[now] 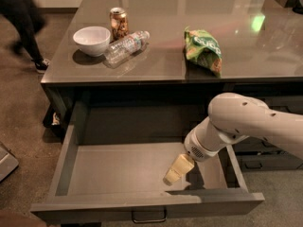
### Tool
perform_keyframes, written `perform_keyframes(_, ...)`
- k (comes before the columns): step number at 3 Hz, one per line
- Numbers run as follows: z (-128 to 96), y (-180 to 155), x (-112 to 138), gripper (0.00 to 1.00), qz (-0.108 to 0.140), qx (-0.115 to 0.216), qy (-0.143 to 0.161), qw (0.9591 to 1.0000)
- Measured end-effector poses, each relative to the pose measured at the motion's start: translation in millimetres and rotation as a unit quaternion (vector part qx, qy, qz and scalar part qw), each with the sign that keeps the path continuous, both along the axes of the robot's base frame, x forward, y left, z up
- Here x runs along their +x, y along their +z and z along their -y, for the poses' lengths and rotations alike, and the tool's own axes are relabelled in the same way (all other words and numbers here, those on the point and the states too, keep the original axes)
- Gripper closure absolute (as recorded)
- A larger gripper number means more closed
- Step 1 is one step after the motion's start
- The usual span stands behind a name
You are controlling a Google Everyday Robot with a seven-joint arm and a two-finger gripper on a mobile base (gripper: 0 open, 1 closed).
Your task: Open top drawer
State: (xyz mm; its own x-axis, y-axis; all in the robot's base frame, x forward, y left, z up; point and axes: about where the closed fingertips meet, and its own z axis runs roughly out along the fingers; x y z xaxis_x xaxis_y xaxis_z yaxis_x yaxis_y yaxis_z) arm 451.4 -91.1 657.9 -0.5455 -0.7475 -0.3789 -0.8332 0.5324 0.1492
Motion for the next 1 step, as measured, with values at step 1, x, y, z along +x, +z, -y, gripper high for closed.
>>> perform_keyframes(1, 0.1, 0.7, 0.1, 0.00, 0.001, 0.000, -0.001, 1.0000)
